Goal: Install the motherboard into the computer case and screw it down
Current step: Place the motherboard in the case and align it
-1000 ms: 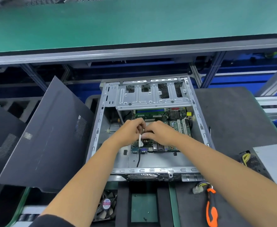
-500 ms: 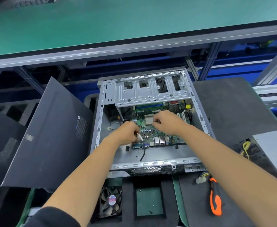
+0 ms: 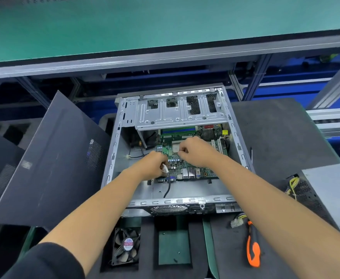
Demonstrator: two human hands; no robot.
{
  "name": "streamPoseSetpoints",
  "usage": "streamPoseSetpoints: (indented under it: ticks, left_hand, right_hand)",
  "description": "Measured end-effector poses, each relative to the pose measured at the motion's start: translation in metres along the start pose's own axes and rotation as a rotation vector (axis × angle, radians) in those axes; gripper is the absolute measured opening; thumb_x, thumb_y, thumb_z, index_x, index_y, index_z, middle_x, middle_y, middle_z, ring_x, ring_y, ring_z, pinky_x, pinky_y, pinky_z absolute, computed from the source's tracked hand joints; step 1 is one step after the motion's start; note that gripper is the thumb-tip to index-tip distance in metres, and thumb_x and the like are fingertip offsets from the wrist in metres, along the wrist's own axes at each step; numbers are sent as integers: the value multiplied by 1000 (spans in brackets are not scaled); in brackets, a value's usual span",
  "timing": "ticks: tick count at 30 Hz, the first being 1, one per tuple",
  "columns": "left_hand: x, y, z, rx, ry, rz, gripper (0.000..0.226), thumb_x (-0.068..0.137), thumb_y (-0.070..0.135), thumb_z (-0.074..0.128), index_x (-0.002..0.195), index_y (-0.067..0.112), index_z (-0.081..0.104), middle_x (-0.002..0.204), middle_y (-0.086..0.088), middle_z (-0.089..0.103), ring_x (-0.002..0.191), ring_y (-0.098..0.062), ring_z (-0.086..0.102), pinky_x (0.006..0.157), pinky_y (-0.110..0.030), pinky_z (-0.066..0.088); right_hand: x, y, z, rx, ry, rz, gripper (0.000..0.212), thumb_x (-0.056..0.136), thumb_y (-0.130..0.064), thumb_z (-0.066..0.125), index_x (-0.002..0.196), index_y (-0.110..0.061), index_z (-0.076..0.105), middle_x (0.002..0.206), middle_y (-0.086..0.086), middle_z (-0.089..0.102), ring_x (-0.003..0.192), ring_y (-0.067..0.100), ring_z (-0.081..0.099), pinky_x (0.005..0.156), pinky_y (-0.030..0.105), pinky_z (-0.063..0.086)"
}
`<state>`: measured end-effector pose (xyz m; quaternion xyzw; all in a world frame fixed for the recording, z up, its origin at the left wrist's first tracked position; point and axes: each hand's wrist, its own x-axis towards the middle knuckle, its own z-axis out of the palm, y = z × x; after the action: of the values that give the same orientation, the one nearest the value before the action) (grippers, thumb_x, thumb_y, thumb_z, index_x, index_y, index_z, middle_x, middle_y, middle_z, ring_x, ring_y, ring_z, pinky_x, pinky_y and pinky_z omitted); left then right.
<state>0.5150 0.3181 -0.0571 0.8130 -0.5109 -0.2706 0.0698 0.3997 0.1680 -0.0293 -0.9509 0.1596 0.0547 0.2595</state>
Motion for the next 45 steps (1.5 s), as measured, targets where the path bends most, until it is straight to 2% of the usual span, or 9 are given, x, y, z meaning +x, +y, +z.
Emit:
streamPoseSetpoints:
  ticks: [3, 9, 19, 23, 29, 34, 38, 41, 45]
  left_hand:
    - [2, 1, 3, 7, -26, -6, 16, 77, 3, 69, 82, 16, 62, 82, 1, 60, 75, -16, 56, 62, -29, 45]
    - [4, 3, 8, 111, -34, -4, 18, 79, -3, 60, 84, 15, 59, 93, -7, 64, 87, -24, 59, 76, -41, 52]
    - [5, 1, 4, 91, -46, 15, 21, 80, -6, 60, 93, 6, 71, 91, -10, 69, 78, -23, 62, 66, -37, 53]
    - [2, 2, 4, 131, -55, 26, 43, 75, -13, 47, 102, 10, 72, 92, -9, 67, 75, -24, 60, 61, -36, 52]
    - [1, 2, 4, 245, -57, 78, 40, 78, -11, 48, 104, 11, 70, 98, -8, 69, 91, -25, 62, 77, -41, 53]
    - [1, 8, 0, 356, -92, 114, 41, 74, -14, 42, 101, 4, 67, 92, -12, 68, 87, -27, 61, 70, -39, 52]
    - [0, 14, -1, 398, -125, 135, 25, 72, -11, 44, 84, 4, 61, 77, -11, 60, 76, -29, 58, 63, -40, 49]
    - [-1, 9, -2, 306, -96, 119, 23, 78, -1, 53, 95, 9, 66, 90, -7, 66, 85, -24, 60, 75, -41, 52]
    - [-1, 9, 0, 295, -87, 113, 20, 81, 2, 55, 97, 7, 65, 93, -8, 66, 89, -25, 60, 77, -42, 51]
  right_hand:
    - [1, -1, 1, 1, -6, -9, 26, 92, -18, 52, 71, -6, 63, 61, 6, 59, 53, 19, 51, 60, 35, 50]
    - [1, -1, 2, 1, -37, -16, 23, 91, -17, 51, 75, -6, 63, 70, 11, 65, 55, 18, 51, 49, 26, 38]
    - [2, 0, 4, -16, -40, -11, 25, 92, -19, 51, 71, -9, 61, 64, 6, 61, 50, 13, 45, 46, 24, 32]
    - [2, 1, 5, -19, -35, -8, 27, 92, -20, 52, 67, -10, 58, 56, 2, 54, 47, 12, 43, 45, 23, 28]
    - [2, 1, 5, -25, -41, 5, 27, 92, -22, 53, 76, -4, 64, 67, 11, 64, 51, 17, 47, 48, 26, 37]
    - [1, 1, 5, -37, -49, 2, 24, 93, -23, 52, 82, -8, 67, 69, 6, 66, 56, 17, 54, 53, 28, 46]
    - [0, 1, 5, -49, -71, 12, 26, 94, -25, 51, 85, -7, 67, 75, 9, 68, 61, 21, 57, 61, 33, 51]
    - [0, 0, 5, -62, -79, 11, 28, 95, -27, 51, 85, -7, 67, 76, 8, 68, 65, 23, 60, 63, 35, 54]
    - [0, 0, 4, -64, -94, 5, 27, 95, -26, 51, 87, -6, 68, 76, 9, 68, 65, 25, 61, 65, 38, 56]
